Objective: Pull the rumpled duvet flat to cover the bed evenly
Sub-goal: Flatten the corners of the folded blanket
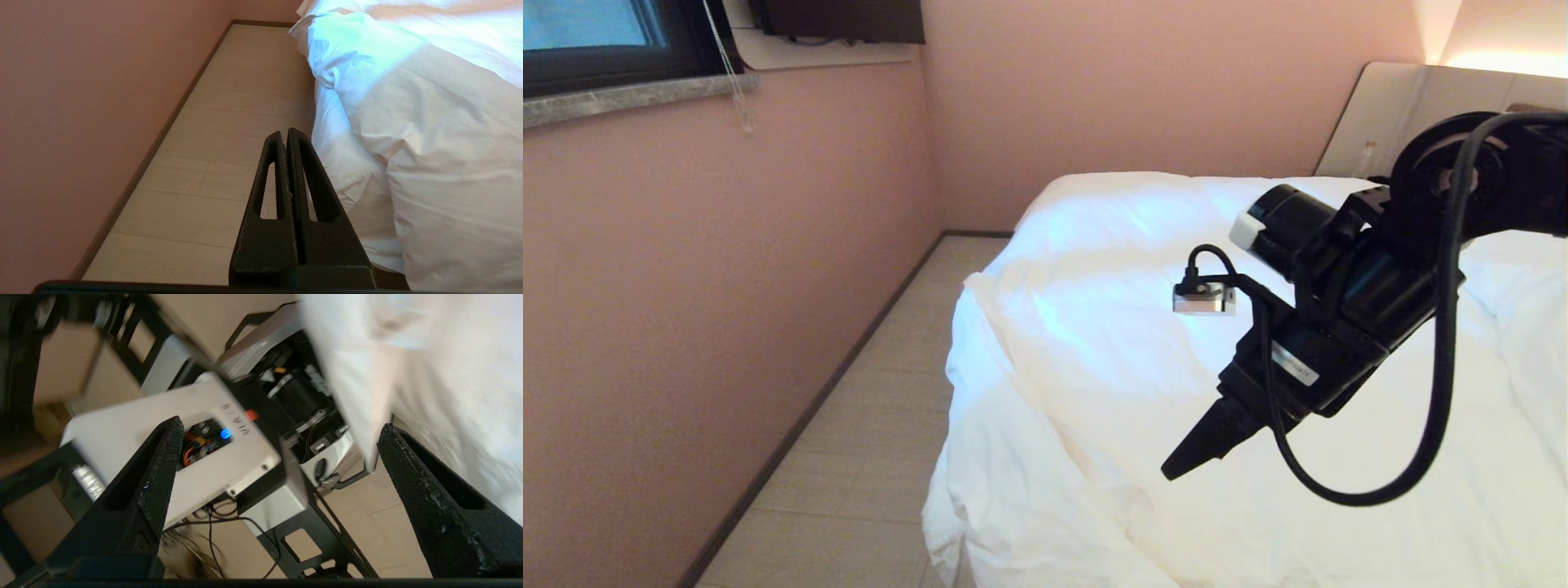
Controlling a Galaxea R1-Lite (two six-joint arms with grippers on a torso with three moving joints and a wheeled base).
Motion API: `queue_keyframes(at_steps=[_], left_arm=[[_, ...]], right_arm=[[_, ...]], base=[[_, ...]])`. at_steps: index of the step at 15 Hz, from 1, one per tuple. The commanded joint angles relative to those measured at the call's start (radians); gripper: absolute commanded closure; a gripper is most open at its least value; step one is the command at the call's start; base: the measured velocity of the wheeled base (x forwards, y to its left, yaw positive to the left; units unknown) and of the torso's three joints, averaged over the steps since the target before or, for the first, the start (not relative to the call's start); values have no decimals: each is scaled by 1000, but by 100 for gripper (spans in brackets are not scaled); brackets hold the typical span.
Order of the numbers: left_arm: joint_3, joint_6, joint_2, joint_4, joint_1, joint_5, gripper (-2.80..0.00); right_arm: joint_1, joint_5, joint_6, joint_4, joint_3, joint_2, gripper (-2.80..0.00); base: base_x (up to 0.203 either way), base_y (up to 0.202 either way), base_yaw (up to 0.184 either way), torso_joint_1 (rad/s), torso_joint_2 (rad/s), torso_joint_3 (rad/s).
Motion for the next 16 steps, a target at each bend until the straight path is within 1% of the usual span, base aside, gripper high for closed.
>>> queue_keyframes(at_steps=[1,2,3,4,6,7,9,10,11,12,14,16], left_arm=[[0,-1,0,0,0,1,0],[0,-1,0,0,0,1,0],[0,-1,0,0,1,1,0],[0,-1,0,0,0,1,0],[0,-1,0,0,1,1,0],[0,-1,0,0,1,1,0],[0,-1,0,0,1,1,0],[0,-1,0,0,1,1,0],[0,-1,0,0,1,1,0],[0,-1,0,0,-1,1,0],[0,-1,0,0,1,1,0],[0,-1,0,0,-1,1,0]], right_arm=[[-80,3,5,4,8,22,-280],[-124,2,15,3,10,54,-280],[-167,1,22,2,9,85,0],[-203,0,28,-6,7,119,0],[-238,-5,49,-54,-4,193,0],[-242,-12,89,-74,-25,232,0],[-240,-26,202,-111,-99,329,0],[-226,-31,253,-139,-114,369,0],[-192,-42,302,-175,-120,395,0],[-161,-78,354,-210,-123,419,0],[-108,-160,417,-254,-124,459,0],[-79,-181,448,-277,-124,478,0]], base=[[0,0,0,0,0,0],[0,0,0,0,0,0],[0,0,0,0,0,0],[0,0,0,0,0,0],[0,0,0,0,0,0],[0,0,0,0,0,0],[0,0,0,0,0,0],[0,0,0,0,0,0],[0,0,0,0,0,0],[0,0,0,0,0,0],[0,0,0,0,0,0],[0,0,0,0,0,0]])
